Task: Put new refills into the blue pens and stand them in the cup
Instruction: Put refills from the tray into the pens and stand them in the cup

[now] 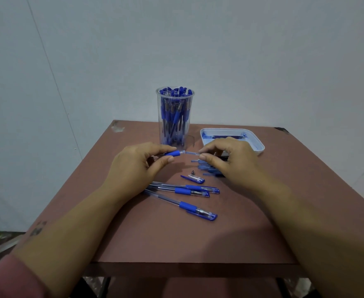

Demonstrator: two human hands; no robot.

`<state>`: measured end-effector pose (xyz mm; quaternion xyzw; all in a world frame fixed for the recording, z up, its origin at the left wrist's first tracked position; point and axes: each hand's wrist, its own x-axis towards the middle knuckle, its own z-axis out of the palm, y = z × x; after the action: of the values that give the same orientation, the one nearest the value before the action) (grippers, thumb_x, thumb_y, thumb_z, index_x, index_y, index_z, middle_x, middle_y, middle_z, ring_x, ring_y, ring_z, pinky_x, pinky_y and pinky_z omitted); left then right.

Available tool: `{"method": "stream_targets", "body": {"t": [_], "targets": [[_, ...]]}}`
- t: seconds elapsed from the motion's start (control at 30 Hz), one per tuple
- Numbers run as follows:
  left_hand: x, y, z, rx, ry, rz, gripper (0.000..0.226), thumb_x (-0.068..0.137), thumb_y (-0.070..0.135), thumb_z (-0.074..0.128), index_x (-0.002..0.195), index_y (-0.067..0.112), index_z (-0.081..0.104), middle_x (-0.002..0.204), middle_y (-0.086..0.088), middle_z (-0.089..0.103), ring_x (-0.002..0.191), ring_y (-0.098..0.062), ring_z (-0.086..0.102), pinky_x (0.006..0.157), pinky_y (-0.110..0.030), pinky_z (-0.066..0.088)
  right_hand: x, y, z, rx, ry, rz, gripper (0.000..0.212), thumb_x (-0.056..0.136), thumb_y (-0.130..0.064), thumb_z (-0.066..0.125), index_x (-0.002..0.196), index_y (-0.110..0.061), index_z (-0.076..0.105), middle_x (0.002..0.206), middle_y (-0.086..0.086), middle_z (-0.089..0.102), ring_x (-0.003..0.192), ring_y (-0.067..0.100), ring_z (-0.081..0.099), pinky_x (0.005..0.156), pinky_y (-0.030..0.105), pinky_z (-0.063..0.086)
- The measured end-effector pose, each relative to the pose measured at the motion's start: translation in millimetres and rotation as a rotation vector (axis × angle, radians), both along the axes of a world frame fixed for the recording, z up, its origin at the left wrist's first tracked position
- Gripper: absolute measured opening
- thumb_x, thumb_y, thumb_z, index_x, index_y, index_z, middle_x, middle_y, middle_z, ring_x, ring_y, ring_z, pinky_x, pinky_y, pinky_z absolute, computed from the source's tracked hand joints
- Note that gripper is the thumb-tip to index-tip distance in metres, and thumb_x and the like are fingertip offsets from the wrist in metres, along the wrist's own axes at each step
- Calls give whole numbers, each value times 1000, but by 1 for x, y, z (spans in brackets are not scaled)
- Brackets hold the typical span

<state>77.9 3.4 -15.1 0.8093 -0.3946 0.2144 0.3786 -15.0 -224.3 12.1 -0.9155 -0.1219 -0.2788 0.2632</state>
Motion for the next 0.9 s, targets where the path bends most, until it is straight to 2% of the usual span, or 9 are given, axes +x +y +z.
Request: {"method": "stream_targets", "body": {"t": [0.33,0.53,0.67,0.83,0.9], "targets": [[1,2,-2,28,16,2,25,87,47,65,112,43,69,92,23,69,80,-2,62,69,-27,53,-3,6,2,56,32,1,24,87,-31,68,84,-53,58,87,-39,59,87,2,57,72,11,42],[1,2,-2,11,37,-15,25,87,46,65,111,43,69,88,25,67,79,0,61,67,-23,49,-3,8,-2,100,78,-5,11,87,-27,70,88,-37,68,86,-23,65,85,4,60,73,15,47],[0,4,-2,82,-21,1,27,86,50,62,110,43,70,84,26,64,72,0,58,62,-19,43,-3,5,-1,-87,46,-44,4,89,-28,67,91,-30,70,77,-22,61,85,5,52,70,13,37],[-3,3,0,145,-37,-25,27,86,52,62,109,44,70,97,23,70,74,-2,61,64,-20,47,-2,13,0,-247,-15,-3,11,90,-30,66,99,-31,72,76,-34,49,77,1,44,77,32,42],[-2,3,-1,150,-32,-15,25,86,49,64,109,44,70,98,23,70,75,-2,61,65,-21,47,-3,13,1,-310,1,7,20,90,-35,65,109,-36,69,83,-34,50,81,-1,43,81,35,41]]}}
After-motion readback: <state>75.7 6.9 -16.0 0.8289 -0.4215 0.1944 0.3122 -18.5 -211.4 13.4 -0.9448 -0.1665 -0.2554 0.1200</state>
